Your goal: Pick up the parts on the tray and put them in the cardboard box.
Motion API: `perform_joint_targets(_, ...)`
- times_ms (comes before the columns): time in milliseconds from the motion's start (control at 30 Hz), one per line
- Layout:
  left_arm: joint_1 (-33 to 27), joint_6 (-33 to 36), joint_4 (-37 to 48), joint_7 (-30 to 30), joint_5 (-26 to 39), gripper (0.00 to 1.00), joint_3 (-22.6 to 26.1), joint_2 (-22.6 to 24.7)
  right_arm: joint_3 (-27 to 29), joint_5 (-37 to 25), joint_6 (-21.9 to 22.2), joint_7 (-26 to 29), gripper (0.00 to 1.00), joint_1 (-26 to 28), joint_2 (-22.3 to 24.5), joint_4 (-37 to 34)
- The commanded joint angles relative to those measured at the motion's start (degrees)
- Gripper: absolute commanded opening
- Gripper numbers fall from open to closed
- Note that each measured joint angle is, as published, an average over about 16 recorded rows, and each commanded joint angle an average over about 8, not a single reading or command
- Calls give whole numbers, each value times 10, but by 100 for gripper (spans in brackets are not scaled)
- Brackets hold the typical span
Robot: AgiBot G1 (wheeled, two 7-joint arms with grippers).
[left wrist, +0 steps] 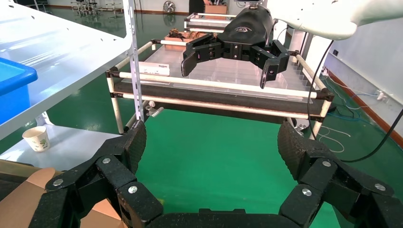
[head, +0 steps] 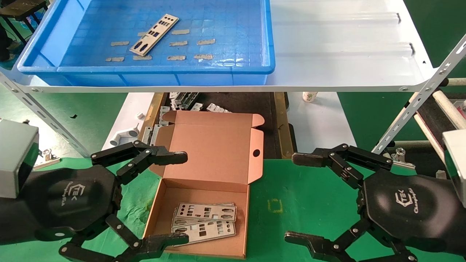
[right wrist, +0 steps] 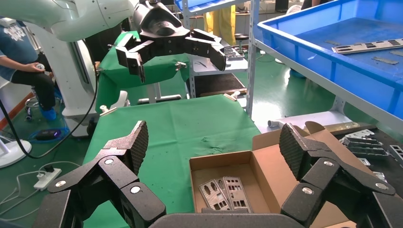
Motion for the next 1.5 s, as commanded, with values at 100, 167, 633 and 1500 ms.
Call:
perform_joint_targets(100,0,0,0,0,0,100,0,0,0,0,0,0,100,0,0,0)
perform_joint_targets(167,0,0,0,0,0,100,0,0,0,0,0,0,100,0,0,0)
perform_joint_targets(633,0,0,0,0,0,100,0,0,0,0,0,0,100,0,0,0)
perform_joint_targets(1500,0,0,0,0,0,100,0,0,0,0,0,0,100,0,0,0)
